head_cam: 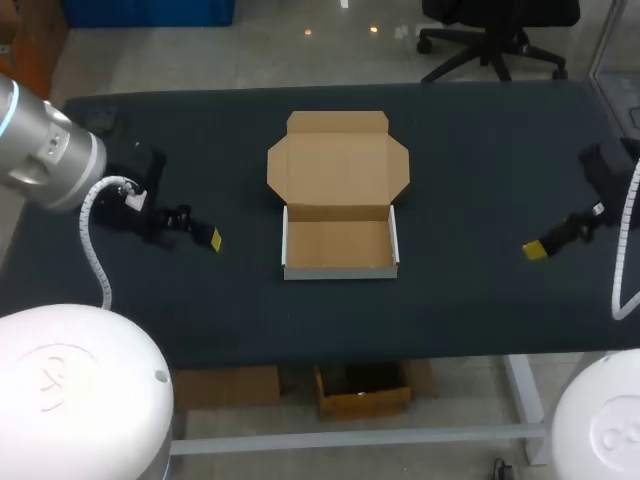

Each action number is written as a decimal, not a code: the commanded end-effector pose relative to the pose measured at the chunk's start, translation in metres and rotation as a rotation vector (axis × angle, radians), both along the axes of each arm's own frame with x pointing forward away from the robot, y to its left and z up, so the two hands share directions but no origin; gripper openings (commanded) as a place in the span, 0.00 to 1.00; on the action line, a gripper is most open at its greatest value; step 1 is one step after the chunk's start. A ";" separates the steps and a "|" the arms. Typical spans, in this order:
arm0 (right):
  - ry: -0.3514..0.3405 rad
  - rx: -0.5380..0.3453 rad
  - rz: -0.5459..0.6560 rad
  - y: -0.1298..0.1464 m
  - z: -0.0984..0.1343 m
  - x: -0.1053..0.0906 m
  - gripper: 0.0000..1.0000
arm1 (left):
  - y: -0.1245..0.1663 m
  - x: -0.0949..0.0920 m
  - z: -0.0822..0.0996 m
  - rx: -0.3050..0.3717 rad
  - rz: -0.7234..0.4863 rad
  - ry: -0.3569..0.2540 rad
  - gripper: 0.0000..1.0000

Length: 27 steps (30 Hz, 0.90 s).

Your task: Assemble the packaging by folding the flat box into shape, placing the metal phone stand inside, and closing the box properly

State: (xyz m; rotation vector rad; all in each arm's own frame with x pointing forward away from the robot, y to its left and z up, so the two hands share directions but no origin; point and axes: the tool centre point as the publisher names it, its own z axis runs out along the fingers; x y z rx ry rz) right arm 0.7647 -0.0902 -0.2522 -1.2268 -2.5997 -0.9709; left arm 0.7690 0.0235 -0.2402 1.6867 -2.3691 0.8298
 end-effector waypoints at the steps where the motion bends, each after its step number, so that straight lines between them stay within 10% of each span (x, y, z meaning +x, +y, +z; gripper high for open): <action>1: 0.041 0.013 -0.023 -0.008 0.011 -0.007 1.00 | -0.005 -0.001 0.010 0.042 0.012 0.049 1.00; 27: 0.037 0.049 -0.197 -0.023 0.018 0.000 1.00 | -0.012 -0.012 0.023 0.106 0.135 -0.056 1.00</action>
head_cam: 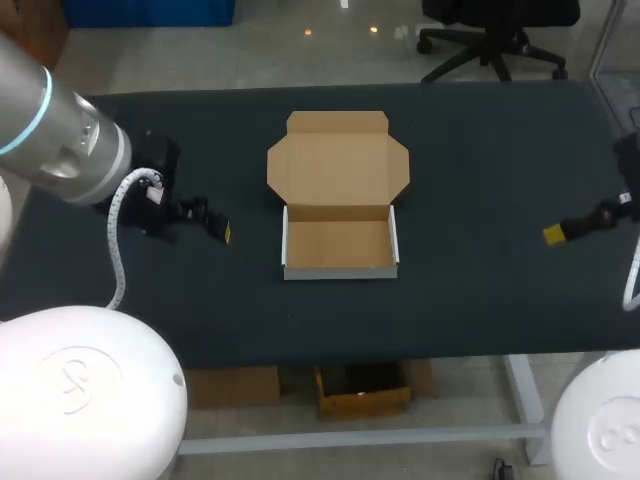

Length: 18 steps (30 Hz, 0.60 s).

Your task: Assemble the packaging by folding the flat box into shape, placing the metal phone stand inside, and closing the box properly

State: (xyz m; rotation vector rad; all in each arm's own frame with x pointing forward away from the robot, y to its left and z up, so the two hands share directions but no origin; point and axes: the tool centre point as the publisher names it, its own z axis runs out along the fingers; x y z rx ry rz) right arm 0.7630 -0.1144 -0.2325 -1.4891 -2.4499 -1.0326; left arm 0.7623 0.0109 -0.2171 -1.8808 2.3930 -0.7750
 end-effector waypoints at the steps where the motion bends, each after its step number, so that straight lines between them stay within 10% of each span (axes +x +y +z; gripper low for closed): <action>1: 0.005 -0.003 -0.004 0.001 -0.003 0.003 1.00 | 0.001 -0.005 -0.001 0.004 0.017 -0.020 1.00; 18: 0.041 -0.016 -0.035 0.000 -0.006 0.012 1.00 | 0.001 0.008 -0.006 0.014 0.057 -0.021 1.00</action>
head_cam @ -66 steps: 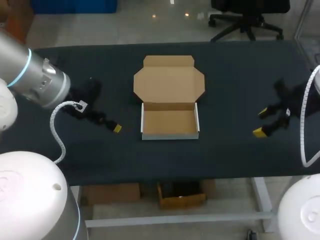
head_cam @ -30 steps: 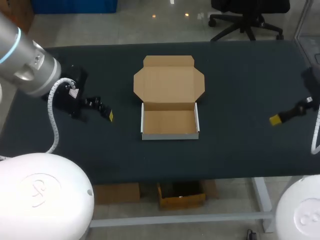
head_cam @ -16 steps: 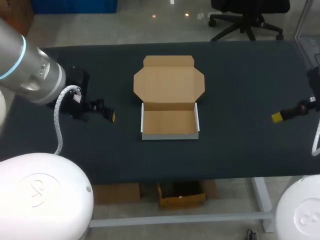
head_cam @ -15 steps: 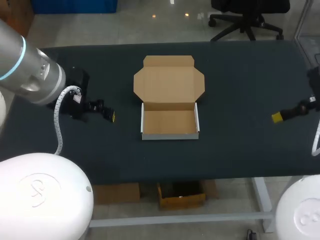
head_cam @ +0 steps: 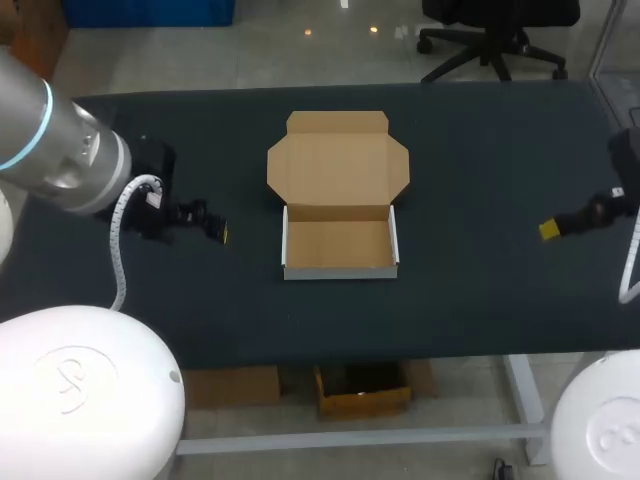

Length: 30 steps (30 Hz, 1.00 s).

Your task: Assemble the packaging by folding the flat box into shape, placing the metal phone stand inside, and closing the box properly

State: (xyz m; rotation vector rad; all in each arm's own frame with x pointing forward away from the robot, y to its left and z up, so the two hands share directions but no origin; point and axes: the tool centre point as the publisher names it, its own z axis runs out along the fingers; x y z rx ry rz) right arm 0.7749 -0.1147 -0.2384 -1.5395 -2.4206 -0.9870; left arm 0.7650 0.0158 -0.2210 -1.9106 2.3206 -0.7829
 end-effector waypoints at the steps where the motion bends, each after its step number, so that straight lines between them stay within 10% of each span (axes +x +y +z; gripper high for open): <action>1: 0.006 -0.004 -0.009 0.000 0.000 0.000 1.00 | -0.003 0.006 -0.003 0.008 0.008 0.005 1.00; 30: 0.046 0.001 -0.048 -0.005 -0.004 0.001 1.00 | 0.003 0.036 -0.015 0.000 0.066 0.053 1.00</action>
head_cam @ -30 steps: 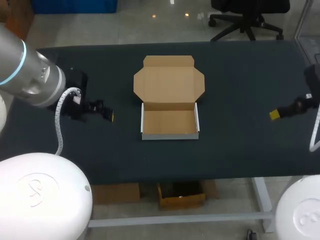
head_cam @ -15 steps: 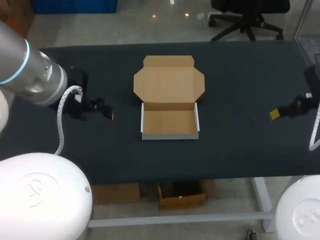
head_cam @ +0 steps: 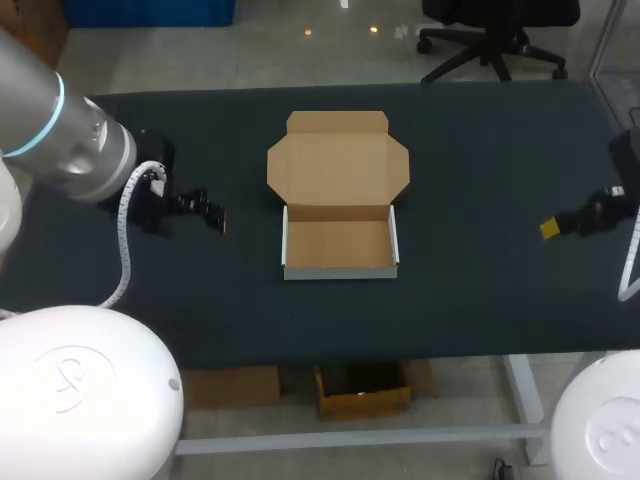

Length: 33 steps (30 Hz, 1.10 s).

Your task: Assemble the packaging by folding the flat box into shape, placing the metal phone stand inside, and closing the box properly

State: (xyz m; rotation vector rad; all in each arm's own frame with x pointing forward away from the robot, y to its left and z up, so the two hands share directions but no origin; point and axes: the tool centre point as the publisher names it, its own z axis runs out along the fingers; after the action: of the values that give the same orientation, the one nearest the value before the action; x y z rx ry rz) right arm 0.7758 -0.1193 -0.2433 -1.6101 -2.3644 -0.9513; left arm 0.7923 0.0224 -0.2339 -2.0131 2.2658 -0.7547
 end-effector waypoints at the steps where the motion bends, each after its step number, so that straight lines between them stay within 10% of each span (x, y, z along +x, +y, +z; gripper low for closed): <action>1: 0.002 0.001 0.001 0.000 0.001 0.000 1.00 | -0.004 0.009 -0.002 0.006 -0.001 0.014 1.00; 33: 0.084 -0.013 -0.056 -0.004 -0.022 0.022 1.00 | 0.005 0.019 -0.014 0.000 0.018 0.044 1.00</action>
State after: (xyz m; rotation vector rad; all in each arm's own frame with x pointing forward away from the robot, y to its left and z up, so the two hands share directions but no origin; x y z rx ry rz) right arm 0.7946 -0.1230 -0.2642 -1.7061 -2.2918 -0.8650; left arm 0.8089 0.0285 -0.2464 -2.0645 2.2679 -0.7250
